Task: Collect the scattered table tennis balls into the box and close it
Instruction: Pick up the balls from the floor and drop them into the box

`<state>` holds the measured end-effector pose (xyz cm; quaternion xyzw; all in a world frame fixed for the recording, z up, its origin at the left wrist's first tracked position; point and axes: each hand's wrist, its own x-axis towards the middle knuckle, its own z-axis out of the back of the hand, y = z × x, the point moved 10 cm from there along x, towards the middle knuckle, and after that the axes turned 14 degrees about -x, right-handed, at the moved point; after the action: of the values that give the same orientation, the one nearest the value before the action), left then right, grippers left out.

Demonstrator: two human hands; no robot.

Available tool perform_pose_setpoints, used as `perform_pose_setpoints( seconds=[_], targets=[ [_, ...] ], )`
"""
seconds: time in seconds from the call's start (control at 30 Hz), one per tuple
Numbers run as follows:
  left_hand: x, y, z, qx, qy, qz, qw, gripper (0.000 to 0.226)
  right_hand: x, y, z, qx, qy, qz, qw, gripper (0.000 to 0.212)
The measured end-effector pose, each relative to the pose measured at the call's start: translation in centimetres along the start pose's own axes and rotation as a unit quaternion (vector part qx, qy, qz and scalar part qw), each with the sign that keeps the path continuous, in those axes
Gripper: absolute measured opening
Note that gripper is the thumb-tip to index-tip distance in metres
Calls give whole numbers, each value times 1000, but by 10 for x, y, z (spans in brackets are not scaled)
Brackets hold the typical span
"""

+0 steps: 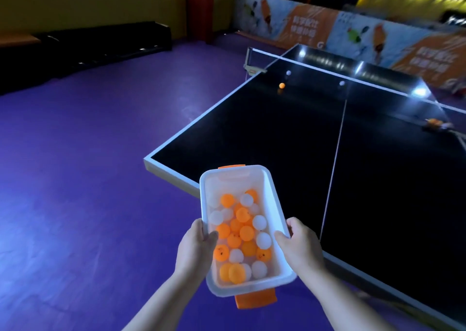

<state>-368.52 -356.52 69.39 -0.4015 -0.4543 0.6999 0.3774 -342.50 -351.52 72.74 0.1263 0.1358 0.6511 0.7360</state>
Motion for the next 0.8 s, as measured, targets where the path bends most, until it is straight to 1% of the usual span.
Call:
perform_pose_setpoints(
  seconds=[0.17, 0.23, 0.33, 0.47, 0.63, 0.8],
  targets=[
    [4, -14, -4, 9, 21, -24, 999, 19, -4, 2, 18, -15, -12, -7, 1000, 14],
    [12, -20, 6, 21, 22, -31, 999, 21, -3, 14, 19, -15, -15, -9, 1000, 18],
    [30, -22, 36, 22, 23, -32, 999, 23, 1, 51, 12, -18, -16, -1, 1000, 29],
    [67, -9, 111, 3, 5, -15, 1000, 21, 7, 132, -21, 7, -15, 29, 999, 32],
    [123, 10, 229, 3, -38, -2, 999, 23, 14, 248, -91, 35, 11, 64, 997, 37],
    [180, 21, 323, 20, -71, 15, 997, 16, 28, 348, -146, 60, 44, 69, 995, 36]
  ],
)
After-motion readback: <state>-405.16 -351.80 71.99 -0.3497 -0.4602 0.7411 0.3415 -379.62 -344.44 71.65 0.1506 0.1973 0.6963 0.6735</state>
